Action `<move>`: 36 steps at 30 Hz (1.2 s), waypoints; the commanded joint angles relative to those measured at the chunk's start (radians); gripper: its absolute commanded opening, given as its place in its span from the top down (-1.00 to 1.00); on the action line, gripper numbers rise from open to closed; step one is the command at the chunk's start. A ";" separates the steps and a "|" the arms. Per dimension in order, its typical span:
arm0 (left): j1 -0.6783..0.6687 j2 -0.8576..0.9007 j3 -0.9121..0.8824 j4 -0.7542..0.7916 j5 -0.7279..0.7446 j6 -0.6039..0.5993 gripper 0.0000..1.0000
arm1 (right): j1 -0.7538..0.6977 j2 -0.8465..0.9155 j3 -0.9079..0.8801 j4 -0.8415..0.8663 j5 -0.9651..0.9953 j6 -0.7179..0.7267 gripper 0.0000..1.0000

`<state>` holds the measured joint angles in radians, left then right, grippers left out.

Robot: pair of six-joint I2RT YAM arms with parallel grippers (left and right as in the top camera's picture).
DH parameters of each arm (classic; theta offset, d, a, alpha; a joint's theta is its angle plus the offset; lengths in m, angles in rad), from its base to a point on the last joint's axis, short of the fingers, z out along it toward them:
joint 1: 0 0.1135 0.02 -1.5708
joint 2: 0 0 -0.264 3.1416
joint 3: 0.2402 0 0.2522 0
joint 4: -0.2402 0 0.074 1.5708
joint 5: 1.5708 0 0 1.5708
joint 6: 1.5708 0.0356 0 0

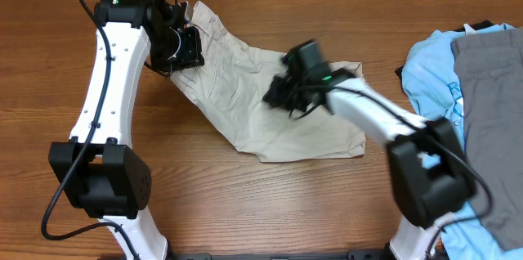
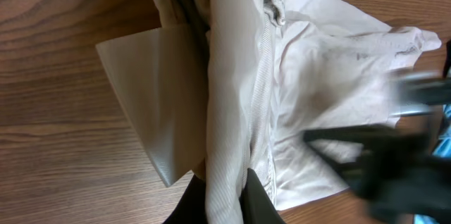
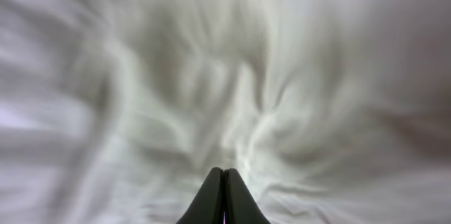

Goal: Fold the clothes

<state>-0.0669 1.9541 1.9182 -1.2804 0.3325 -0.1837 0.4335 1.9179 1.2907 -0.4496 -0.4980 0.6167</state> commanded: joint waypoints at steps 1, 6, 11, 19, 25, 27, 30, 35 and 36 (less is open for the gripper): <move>-0.019 -0.043 0.031 -0.002 -0.001 -0.003 0.92 | -0.048 -0.061 0.034 -0.002 -0.010 -0.014 0.92; -0.022 -0.043 0.031 -0.001 -0.001 -0.003 0.92 | -0.057 -0.051 0.011 0.007 0.013 -0.014 0.92; -0.026 -0.043 0.031 0.001 -0.003 -0.003 0.92 | -0.018 -0.022 -0.007 0.032 0.096 -0.010 0.92; -0.026 -0.043 0.031 -0.013 -0.008 -0.003 0.92 | 0.042 0.122 -0.011 0.132 0.097 0.017 0.92; -0.026 -0.043 0.031 -0.022 -0.029 -0.003 0.92 | 0.082 0.198 -0.011 0.217 0.096 0.016 0.92; -0.026 -0.043 0.031 -0.021 -0.031 -0.003 0.92 | 0.081 0.190 0.003 0.222 0.095 0.015 0.92; -0.027 -0.043 0.031 -0.022 -0.031 -0.003 0.92 | 0.048 0.161 0.041 0.203 0.093 0.011 0.92; -0.027 -0.043 0.031 -0.024 -0.031 -0.003 0.92 | -0.027 0.107 0.063 0.203 0.093 0.013 0.92; -0.027 -0.043 0.031 -0.024 -0.031 -0.003 0.92 | -0.037 0.106 0.063 0.205 0.093 0.019 0.93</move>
<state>-0.0849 1.9541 1.9182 -1.3014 0.2951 -0.1837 0.4400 2.0926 1.3148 -0.2543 -0.4110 0.6292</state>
